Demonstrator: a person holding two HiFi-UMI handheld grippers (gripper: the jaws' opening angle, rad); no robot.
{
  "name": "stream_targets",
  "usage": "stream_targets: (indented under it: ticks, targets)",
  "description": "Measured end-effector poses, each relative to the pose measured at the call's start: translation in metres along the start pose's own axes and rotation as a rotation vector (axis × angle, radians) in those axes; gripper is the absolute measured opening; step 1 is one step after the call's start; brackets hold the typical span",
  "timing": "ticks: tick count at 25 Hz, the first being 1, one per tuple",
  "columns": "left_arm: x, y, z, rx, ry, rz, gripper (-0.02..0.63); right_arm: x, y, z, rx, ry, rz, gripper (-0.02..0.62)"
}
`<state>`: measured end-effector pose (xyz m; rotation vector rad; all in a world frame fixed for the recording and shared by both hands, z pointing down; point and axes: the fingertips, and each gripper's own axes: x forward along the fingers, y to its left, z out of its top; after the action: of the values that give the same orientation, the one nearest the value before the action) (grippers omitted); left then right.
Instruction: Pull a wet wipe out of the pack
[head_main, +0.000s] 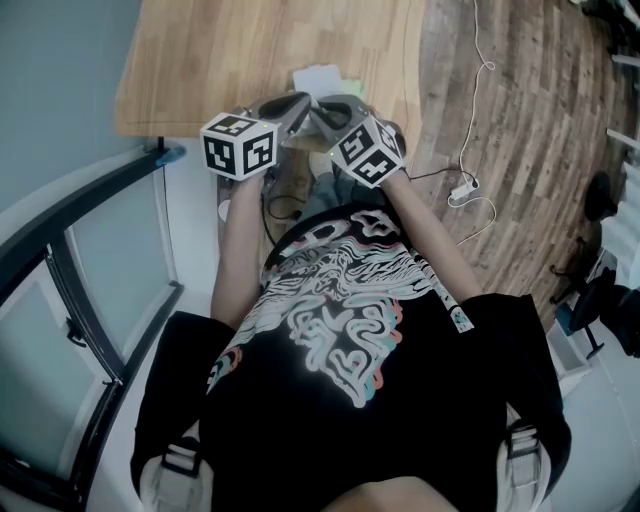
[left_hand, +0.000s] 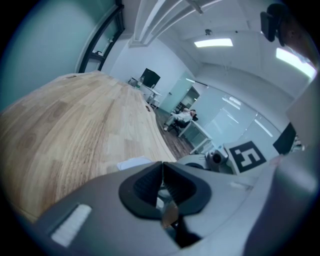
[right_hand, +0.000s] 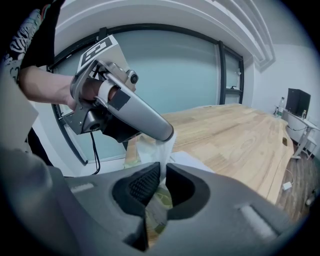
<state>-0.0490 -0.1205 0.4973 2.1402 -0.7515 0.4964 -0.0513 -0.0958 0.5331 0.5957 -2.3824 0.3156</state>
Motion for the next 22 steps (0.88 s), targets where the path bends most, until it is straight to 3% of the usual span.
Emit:
stream_targets:
  ticks: [22]
  targets:
    - [-0.012,-0.005,0.013,0.0,-0.049,0.004,-0.003,0.001,0.002,0.0,0.013,-0.006,0.013,0.037]
